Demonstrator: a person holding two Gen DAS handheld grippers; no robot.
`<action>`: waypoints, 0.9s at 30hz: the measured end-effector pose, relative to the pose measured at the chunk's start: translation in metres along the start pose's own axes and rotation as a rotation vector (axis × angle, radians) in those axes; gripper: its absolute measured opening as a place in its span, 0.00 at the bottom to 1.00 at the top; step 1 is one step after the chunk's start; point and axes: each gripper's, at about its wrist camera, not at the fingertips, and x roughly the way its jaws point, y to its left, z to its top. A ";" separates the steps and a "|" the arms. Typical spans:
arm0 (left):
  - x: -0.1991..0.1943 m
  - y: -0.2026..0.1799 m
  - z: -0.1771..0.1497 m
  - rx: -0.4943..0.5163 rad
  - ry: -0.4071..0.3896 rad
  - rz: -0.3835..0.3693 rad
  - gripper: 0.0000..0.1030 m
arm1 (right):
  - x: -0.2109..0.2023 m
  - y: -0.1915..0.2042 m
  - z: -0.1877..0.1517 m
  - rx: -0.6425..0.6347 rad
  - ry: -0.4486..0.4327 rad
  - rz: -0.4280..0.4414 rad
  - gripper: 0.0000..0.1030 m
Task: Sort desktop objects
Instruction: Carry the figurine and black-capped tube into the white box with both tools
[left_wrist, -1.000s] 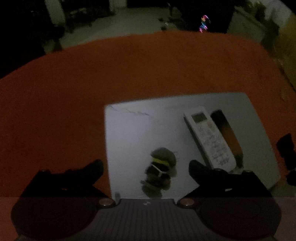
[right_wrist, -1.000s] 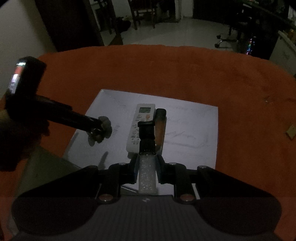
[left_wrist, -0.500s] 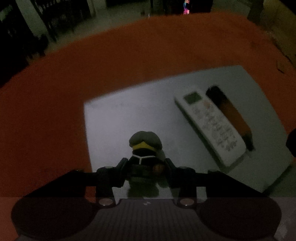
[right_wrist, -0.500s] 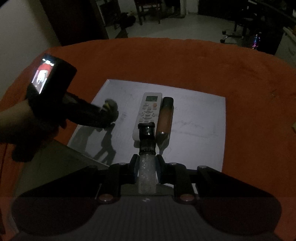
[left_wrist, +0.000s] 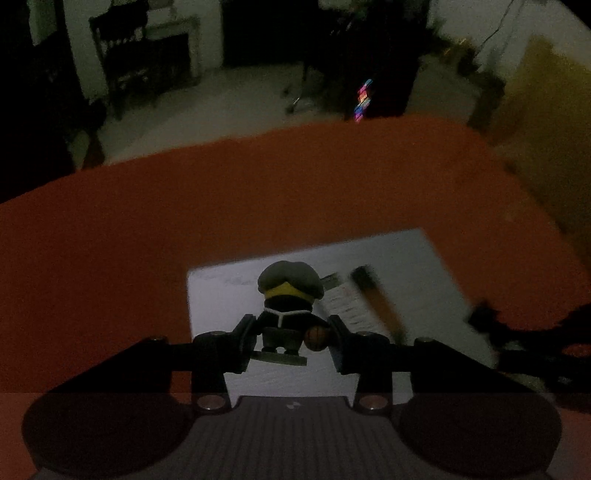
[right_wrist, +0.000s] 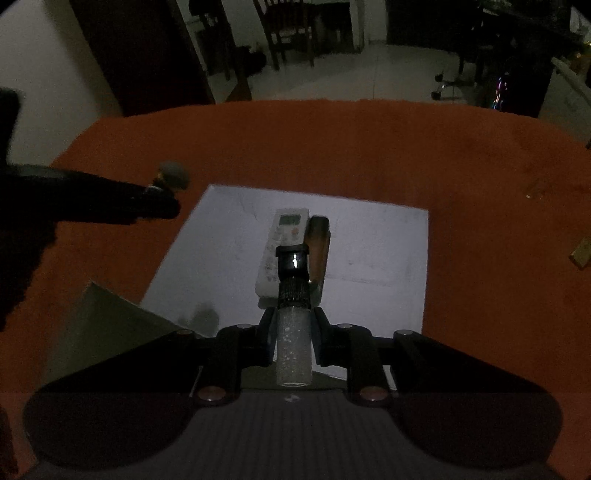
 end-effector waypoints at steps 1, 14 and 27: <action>-0.012 -0.001 -0.003 -0.005 -0.006 -0.011 0.35 | -0.007 0.000 -0.001 0.001 -0.011 0.008 0.21; -0.074 -0.053 -0.117 0.120 0.094 -0.126 0.35 | -0.056 0.048 -0.058 -0.129 0.046 0.136 0.21; -0.018 -0.076 -0.207 0.226 0.301 -0.071 0.35 | 0.016 0.065 -0.135 -0.188 0.301 0.091 0.21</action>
